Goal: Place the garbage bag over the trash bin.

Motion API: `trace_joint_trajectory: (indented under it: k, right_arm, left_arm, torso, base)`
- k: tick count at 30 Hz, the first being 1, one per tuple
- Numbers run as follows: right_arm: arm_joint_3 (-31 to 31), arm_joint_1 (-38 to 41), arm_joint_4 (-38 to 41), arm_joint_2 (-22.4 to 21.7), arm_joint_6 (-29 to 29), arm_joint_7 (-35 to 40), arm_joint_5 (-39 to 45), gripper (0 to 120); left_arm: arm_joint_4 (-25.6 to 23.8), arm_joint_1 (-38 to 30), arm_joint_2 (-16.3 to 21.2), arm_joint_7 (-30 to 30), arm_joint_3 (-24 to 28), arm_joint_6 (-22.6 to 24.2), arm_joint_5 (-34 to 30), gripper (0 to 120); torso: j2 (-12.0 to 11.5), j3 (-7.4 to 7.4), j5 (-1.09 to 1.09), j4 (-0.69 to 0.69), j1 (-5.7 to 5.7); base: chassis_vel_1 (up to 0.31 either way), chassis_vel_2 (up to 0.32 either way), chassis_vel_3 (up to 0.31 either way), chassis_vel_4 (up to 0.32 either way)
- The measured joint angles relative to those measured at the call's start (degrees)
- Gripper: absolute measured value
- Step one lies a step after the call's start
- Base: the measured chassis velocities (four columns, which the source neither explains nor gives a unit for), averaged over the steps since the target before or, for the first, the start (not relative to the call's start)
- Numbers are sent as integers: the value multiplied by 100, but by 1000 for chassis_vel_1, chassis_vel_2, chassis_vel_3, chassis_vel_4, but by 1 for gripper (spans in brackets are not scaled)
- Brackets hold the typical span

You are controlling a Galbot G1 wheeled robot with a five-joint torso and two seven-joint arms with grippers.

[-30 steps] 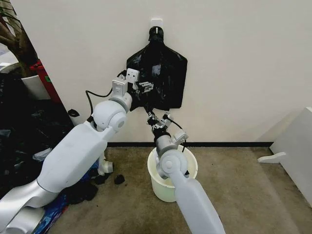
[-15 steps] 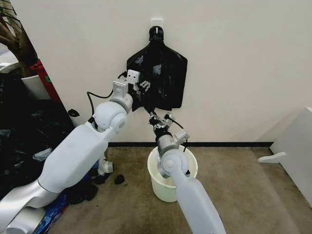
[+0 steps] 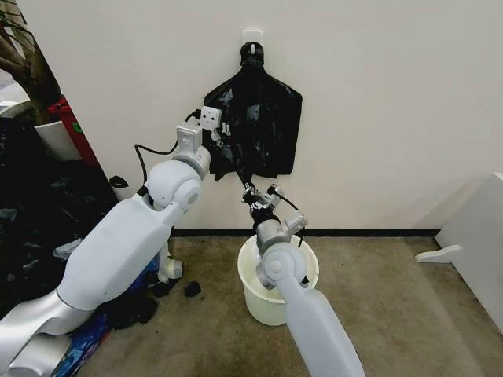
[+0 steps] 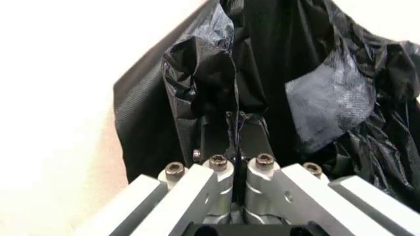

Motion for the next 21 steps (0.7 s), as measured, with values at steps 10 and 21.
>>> trace_joint_trajectory:
  k: [10, 21]
  right_arm:
    - [-134, -499, 577, -323, 33, -259, -1285, 34]
    - [-239, -841, 1667, -921, -48, -192, -1482, 77]
  left_arm:
    - [-58, 39, -9, -40, -116, -88, -155, 0]
    - [-77, 78, 82, 6, -153, -159, -320, 0]
  torso:
    - [0, 0, 1, -1, 0]
    - [0, -1, 0, 0, 0]
  base:
    - [0, 0, 0, 0]
    - [0, 0, 0, 0]
